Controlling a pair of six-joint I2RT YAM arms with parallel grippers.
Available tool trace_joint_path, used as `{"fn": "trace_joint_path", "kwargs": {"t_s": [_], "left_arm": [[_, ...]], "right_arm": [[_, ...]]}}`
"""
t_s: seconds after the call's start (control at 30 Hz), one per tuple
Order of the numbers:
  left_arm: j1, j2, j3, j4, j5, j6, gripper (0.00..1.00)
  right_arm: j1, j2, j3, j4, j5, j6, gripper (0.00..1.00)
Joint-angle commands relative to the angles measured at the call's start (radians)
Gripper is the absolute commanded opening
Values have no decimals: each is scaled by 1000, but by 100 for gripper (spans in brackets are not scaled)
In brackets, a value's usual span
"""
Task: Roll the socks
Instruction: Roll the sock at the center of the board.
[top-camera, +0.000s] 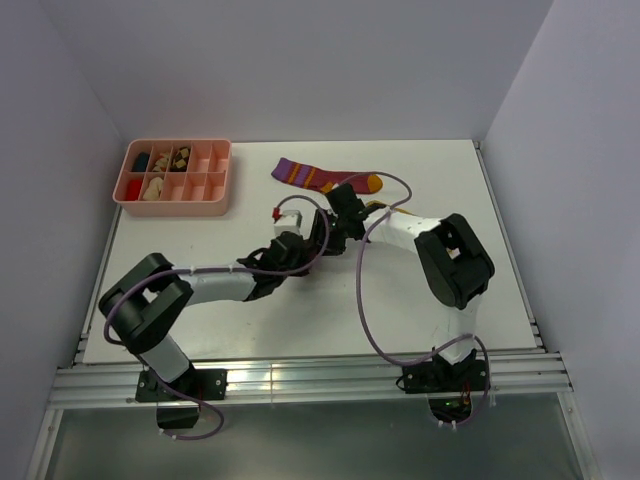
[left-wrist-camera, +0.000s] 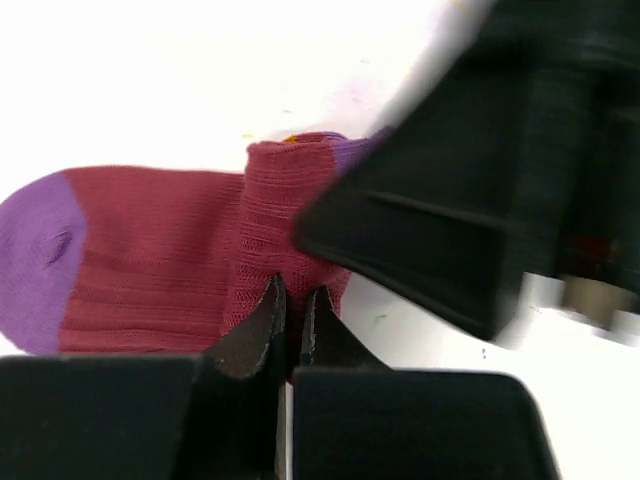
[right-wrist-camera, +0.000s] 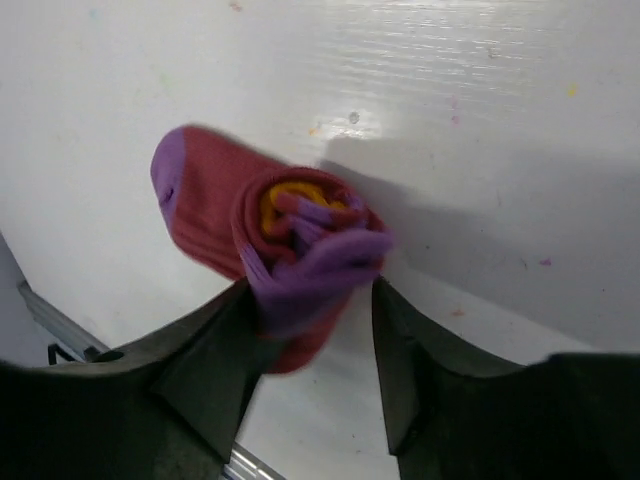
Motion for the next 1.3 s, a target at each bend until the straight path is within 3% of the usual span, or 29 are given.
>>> {"fn": "trace_joint_path", "kwargs": {"t_s": [0.0,0.07,0.17,0.4,0.73,1.03,1.2,1.27], "left_arm": [[108,-58,-93,-49,202,-112,1],[171,-79,-144,-18,294,-162,1],[235,-111,-200,28,382,-231,1],[378,-139,-354,197,567,-409,1],[475,-95,-509,333,649,-606,1],[489,-56,-506,307,658,-621,1],[495,-38,-512,312,669,-633,1],[498,-38,-516,314,672,-633,0]], "right_arm": [[-19,-125,-60,179,-48,38,58],[-19,-166,-106,230,-37,35,67],[-19,-203,-155,326,-35,35,74],[-8,-155,-168,370,-83,32,80],[43,-28,-113,373,-126,23,81],[89,49,-85,431,-192,24,79],[89,96,-70,459,-210,35,73],[92,118,-68,481,-222,38,66]]}}
